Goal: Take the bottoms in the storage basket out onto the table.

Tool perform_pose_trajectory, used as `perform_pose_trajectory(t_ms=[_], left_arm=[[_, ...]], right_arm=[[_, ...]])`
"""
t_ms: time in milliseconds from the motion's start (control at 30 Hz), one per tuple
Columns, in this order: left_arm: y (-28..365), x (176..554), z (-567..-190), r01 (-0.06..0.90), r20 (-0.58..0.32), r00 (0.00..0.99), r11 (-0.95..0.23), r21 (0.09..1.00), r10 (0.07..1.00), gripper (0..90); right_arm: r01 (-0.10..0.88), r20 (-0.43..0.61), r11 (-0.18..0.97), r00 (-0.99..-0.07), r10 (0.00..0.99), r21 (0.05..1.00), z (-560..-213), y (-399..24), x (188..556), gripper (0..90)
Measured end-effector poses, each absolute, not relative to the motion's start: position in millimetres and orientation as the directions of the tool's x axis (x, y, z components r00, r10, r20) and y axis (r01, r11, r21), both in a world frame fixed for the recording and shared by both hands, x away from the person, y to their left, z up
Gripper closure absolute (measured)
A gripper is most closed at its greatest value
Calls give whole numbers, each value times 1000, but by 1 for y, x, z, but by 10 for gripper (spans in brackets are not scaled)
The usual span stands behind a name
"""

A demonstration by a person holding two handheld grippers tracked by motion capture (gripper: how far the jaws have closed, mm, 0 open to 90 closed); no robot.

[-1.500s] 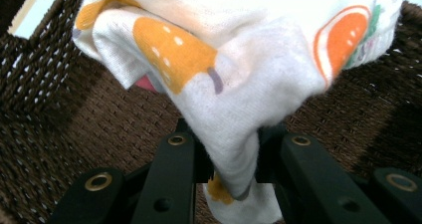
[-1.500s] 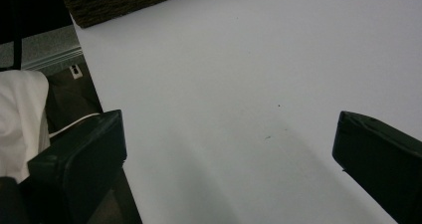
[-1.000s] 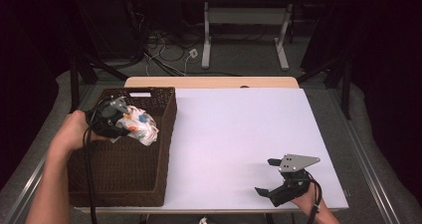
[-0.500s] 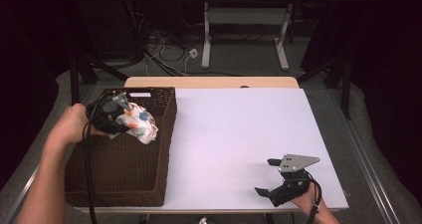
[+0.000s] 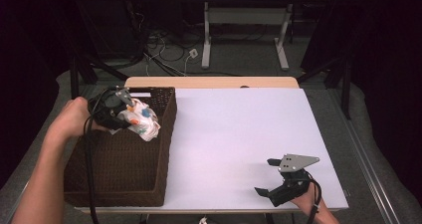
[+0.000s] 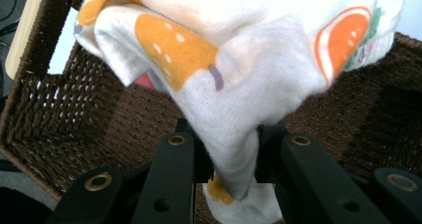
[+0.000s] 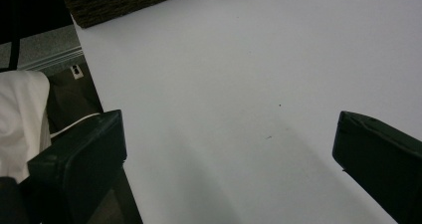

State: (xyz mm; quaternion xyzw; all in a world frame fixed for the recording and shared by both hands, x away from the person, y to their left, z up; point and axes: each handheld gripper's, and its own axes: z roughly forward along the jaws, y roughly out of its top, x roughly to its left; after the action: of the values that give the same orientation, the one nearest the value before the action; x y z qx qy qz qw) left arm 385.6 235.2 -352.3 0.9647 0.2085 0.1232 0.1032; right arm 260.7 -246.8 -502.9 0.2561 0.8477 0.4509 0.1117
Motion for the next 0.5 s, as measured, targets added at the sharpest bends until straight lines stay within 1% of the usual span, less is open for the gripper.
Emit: perform_pose_trajectory(t_ms=[500], left_arm=[[223, 387, -342, 336, 206, 898, -909, 246, 388, 761]], right_arm=[[335, 43, 461, -843, 536, 822, -503, -247, 261, 1]])
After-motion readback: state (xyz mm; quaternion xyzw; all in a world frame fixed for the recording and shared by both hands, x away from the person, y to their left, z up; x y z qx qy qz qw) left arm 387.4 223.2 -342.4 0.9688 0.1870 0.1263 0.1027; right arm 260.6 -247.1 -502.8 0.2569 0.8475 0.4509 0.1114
